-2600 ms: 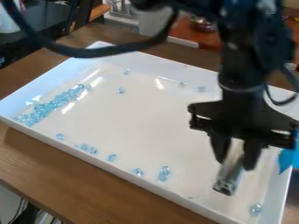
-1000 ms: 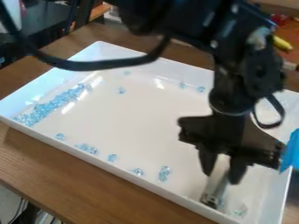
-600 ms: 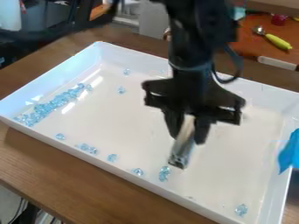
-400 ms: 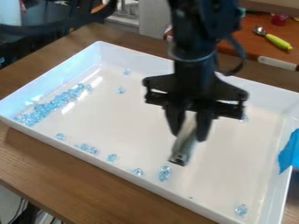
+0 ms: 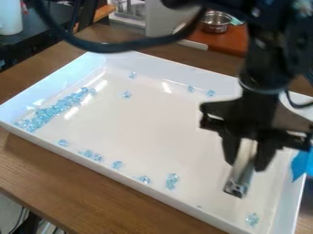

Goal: Sweep into pile

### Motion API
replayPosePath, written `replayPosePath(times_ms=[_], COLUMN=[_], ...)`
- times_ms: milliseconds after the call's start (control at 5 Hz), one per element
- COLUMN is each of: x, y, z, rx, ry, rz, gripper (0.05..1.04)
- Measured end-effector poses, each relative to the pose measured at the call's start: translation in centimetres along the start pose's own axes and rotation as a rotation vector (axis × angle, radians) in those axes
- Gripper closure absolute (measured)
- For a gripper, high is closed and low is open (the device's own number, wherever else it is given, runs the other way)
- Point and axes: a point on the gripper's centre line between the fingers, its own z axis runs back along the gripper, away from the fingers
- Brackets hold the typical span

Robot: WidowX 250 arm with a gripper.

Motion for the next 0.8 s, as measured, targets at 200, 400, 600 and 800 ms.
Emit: replayPosePath(times_ms=[200, 400, 600, 800], x=[-0.1, -0.5, -0.3, -0.3], y=[-1.4, -1.9, -2.7, -2.9], z=[-1.4, -2.8, -2.9, -3.0], rx=[0.025, 0.056, 0.043, 0.029], ry=[-0.012, -0.011, -0.035, -0.042], rz=[-0.006, -0.017, -0.024, -0.017], gripper=[0.731, 0.731, 0.731, 0.731])
